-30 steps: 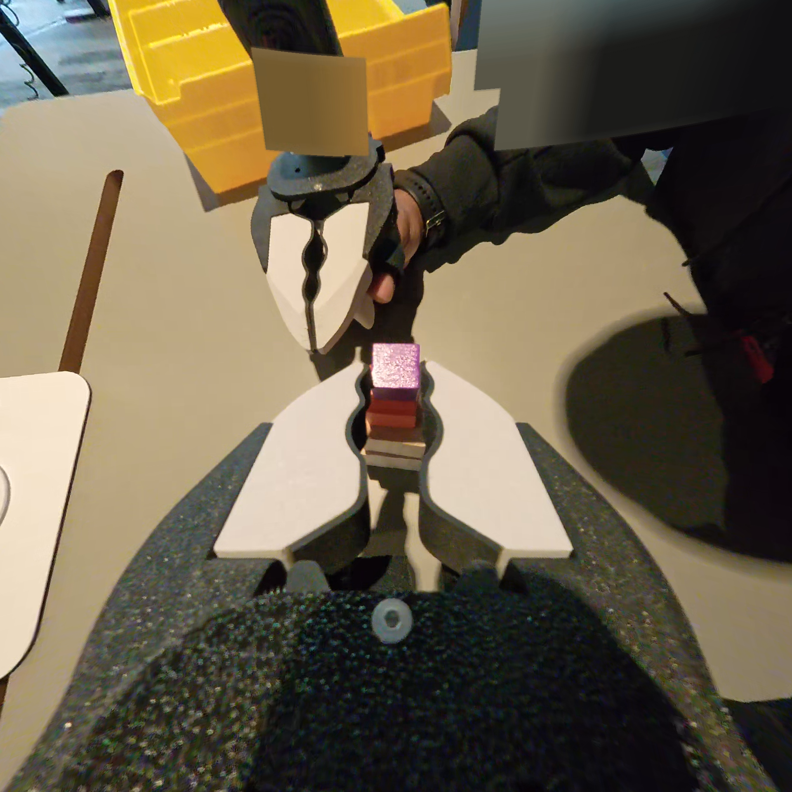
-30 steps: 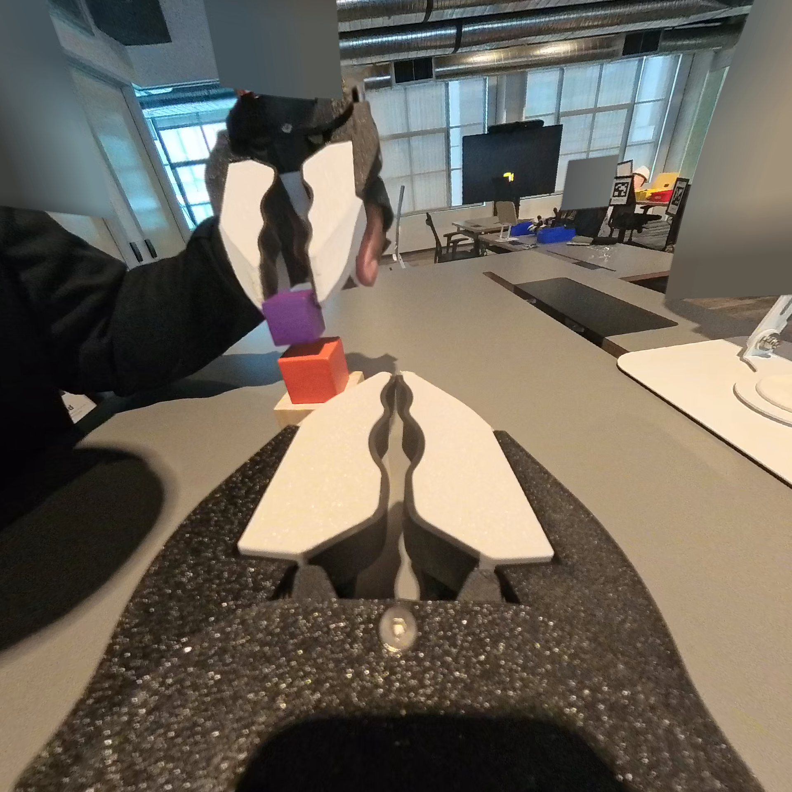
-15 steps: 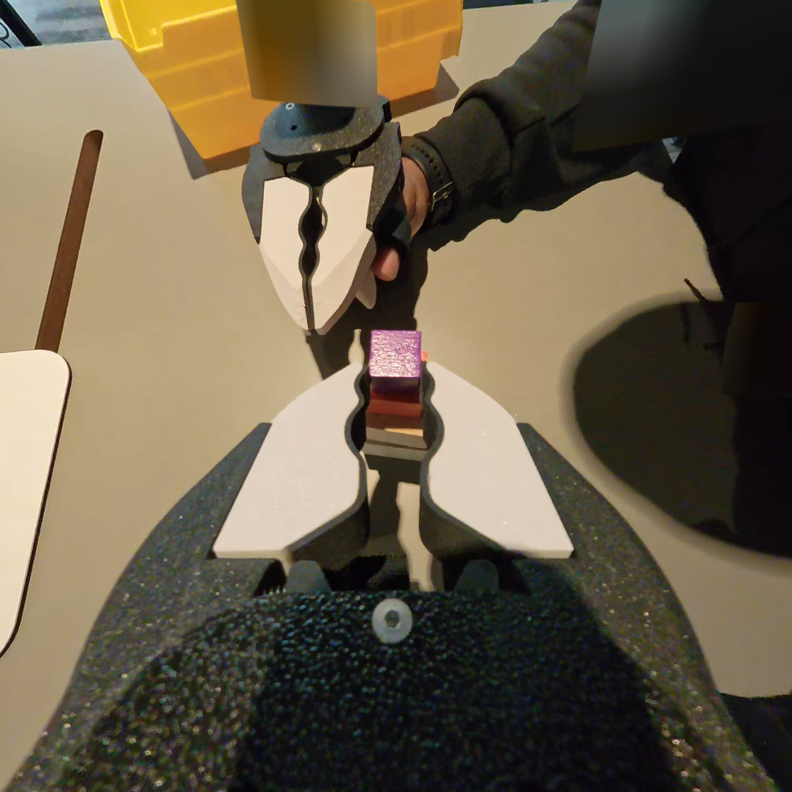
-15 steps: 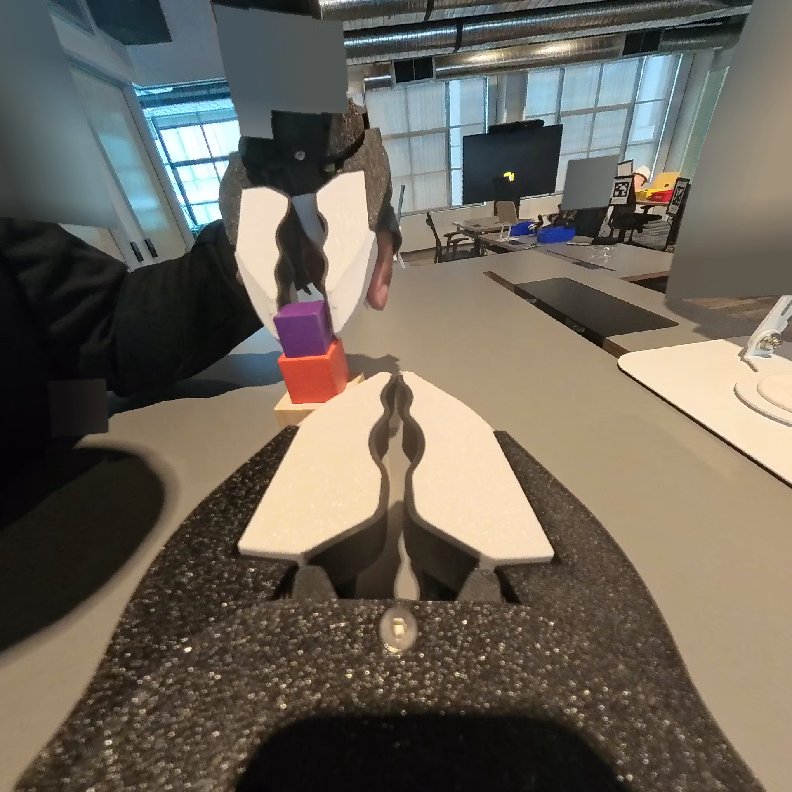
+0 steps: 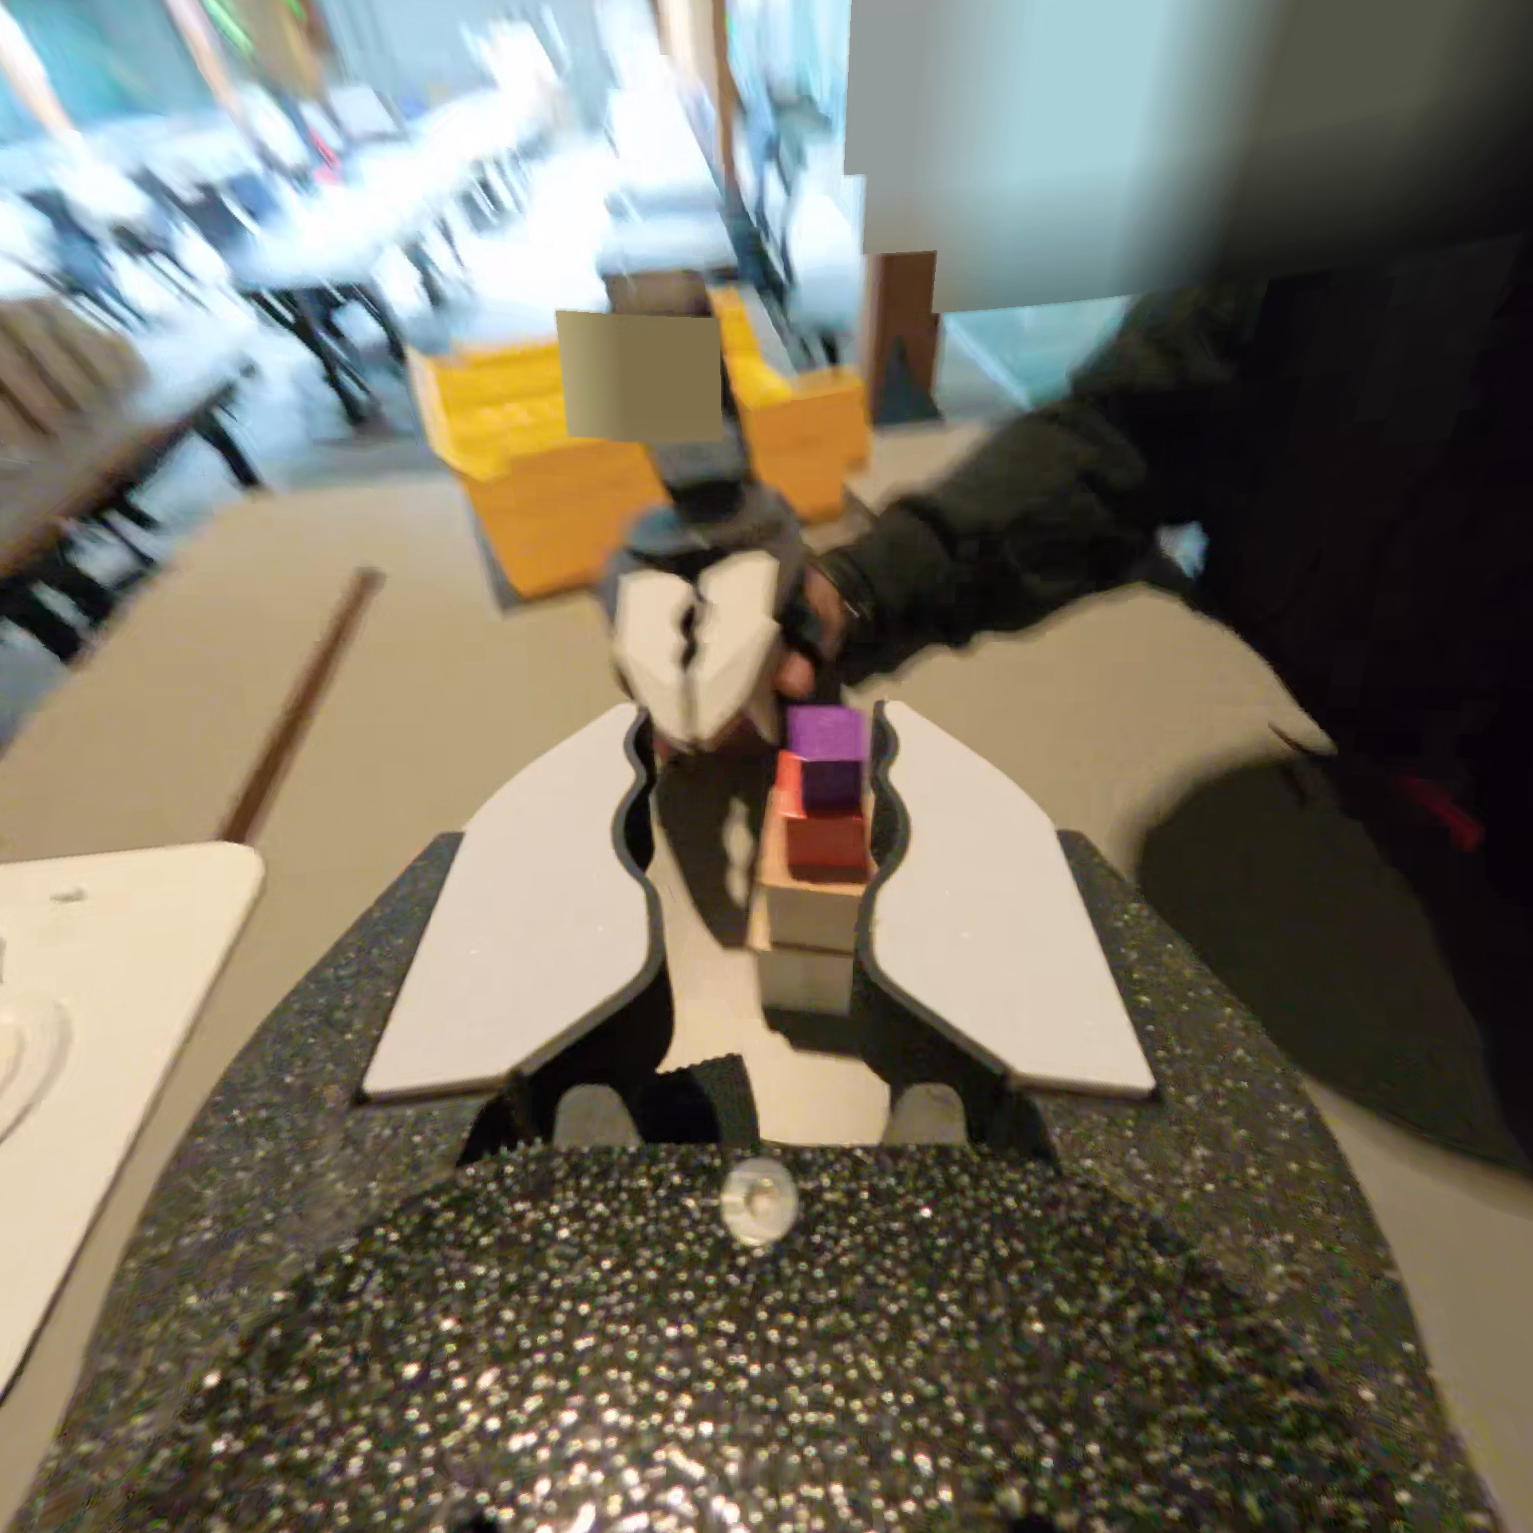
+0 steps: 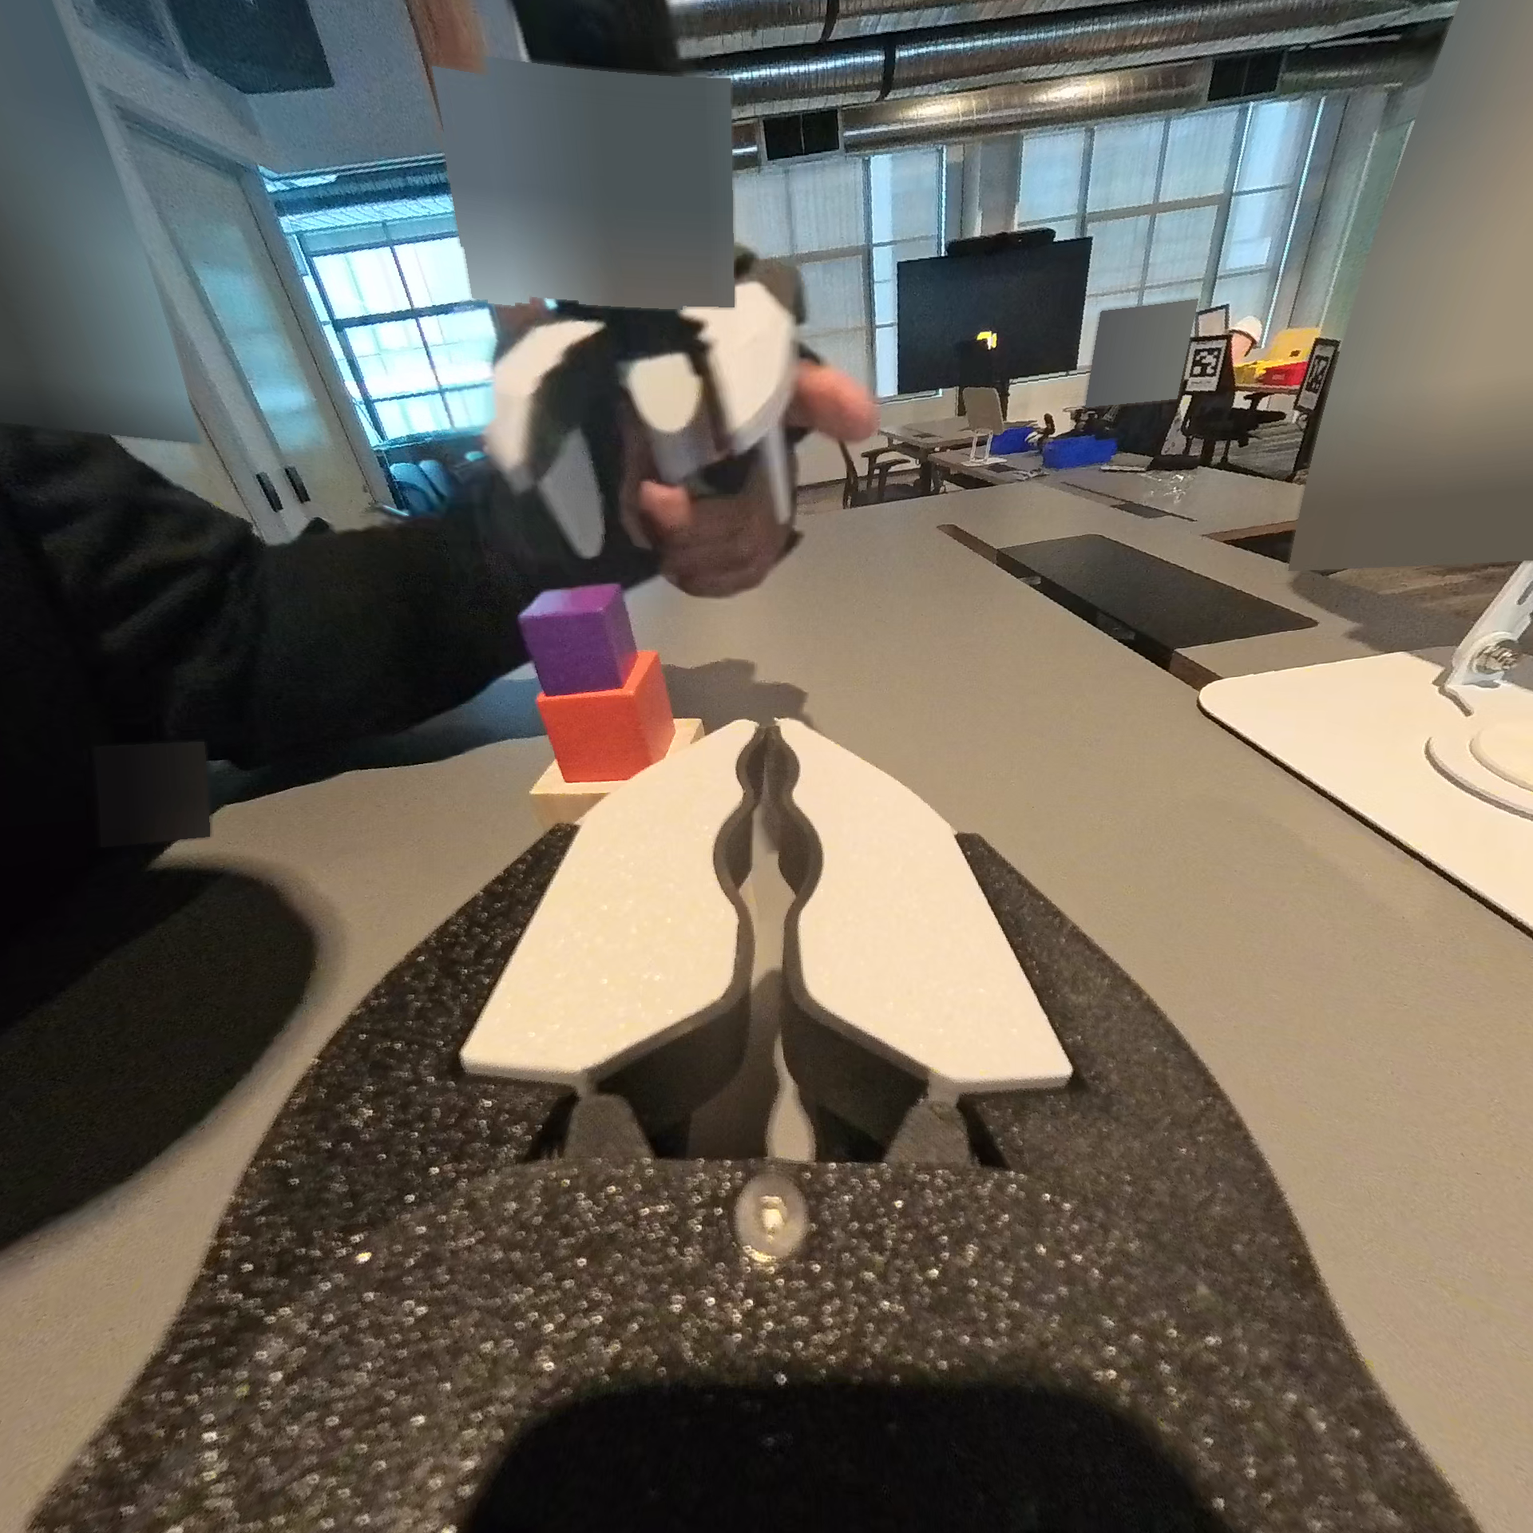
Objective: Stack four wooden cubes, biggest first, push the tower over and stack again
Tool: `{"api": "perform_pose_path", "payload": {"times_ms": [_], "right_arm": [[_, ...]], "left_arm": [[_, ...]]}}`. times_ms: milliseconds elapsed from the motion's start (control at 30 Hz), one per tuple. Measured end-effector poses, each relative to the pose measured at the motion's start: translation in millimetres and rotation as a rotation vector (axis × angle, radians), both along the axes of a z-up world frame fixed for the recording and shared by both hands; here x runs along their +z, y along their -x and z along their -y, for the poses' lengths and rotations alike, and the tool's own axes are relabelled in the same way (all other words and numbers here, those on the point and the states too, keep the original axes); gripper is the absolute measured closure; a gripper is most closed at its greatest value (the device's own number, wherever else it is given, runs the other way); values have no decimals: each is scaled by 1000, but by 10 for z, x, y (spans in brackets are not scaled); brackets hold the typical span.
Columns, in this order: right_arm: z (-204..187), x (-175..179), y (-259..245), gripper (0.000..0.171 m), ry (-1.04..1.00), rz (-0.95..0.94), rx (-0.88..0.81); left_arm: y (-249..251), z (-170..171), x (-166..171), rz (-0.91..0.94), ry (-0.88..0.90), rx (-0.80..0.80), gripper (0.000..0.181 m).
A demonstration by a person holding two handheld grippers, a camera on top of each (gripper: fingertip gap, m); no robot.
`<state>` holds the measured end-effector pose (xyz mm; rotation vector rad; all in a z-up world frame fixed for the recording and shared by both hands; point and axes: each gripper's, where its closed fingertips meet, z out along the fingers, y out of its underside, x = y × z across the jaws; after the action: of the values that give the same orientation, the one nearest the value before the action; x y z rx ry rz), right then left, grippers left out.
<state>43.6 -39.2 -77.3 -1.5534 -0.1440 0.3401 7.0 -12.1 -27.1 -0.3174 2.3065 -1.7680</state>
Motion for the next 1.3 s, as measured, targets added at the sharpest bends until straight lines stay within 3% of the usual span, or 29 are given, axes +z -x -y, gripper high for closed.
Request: {"api": "perform_pose_path", "payload": {"times_ms": [100,233,300,633,1000,1300], "right_arm": [[1,1,-3,171,-1,-1,-2],[9,10,-12,171,-9,-3,-7],[7,9,-18,171,-7,-6,-8],[-19,-4,-27,171,0,8,-17],[-52,-35,-38,171,18,56,-68],[37,27,-271,171,-32,108,-322]], "left_arm": [[-555,-432,75,58,328,293,147],[-902,-926,-260,108,539,639,174],[-830,-943,-178,162,550,657,181],[-538,-582,-297,238,384,684,181],[-285,-514,-336,271,319,790,181],[-430,-323,-547,236,116,774,181]]}}
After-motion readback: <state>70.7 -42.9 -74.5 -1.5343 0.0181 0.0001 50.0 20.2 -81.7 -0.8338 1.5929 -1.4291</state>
